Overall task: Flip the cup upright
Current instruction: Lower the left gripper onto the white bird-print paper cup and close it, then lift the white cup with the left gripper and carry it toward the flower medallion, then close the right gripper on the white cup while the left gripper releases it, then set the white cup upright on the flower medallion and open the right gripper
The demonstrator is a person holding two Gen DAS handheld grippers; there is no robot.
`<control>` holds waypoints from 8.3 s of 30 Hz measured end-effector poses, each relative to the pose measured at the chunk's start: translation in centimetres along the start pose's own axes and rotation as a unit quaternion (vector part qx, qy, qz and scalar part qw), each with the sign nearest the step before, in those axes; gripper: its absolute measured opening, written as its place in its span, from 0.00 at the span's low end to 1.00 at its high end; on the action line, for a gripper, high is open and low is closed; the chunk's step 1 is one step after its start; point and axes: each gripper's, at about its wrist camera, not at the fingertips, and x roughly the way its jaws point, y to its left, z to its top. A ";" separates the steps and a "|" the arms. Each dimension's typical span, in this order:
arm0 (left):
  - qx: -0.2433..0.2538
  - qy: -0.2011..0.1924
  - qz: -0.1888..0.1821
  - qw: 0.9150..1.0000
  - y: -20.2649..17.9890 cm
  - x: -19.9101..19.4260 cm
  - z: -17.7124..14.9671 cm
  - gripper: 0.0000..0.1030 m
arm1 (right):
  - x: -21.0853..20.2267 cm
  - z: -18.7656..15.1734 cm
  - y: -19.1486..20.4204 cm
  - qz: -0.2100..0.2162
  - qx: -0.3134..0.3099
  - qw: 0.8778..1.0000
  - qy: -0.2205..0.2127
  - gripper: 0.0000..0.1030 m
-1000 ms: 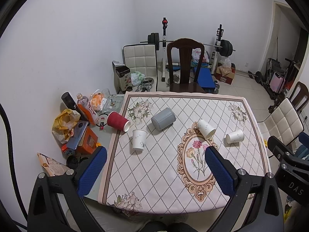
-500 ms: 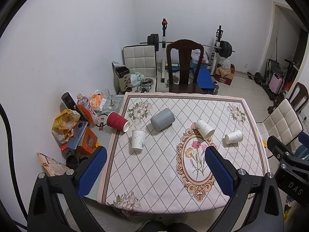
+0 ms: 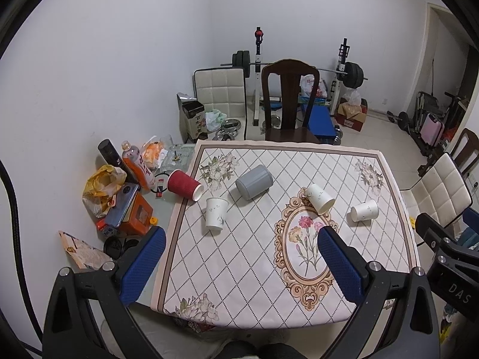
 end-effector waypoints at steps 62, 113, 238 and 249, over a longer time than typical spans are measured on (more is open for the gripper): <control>0.036 0.290 0.006 0.956 9.4 45.5 -0.2 0.55 | 49.0 -6.3 16.9 -0.047 -0.056 0.921 0.382 0.90; 0.048 0.337 -0.032 0.940 -16.0 36.0 -10.7 0.57 | 40.1 -15.9 -11.4 -0.061 0.023 0.921 0.383 0.90; 0.010 0.308 0.082 0.948 6.9 35.3 -12.7 1.00 | 34.0 -14.5 12.0 0.072 -0.017 0.994 0.085 0.79; 0.005 0.214 0.044 0.976 5.2 26.0 -9.2 1.00 | 25.3 -12.5 8.1 -0.019 0.008 0.998 0.063 0.99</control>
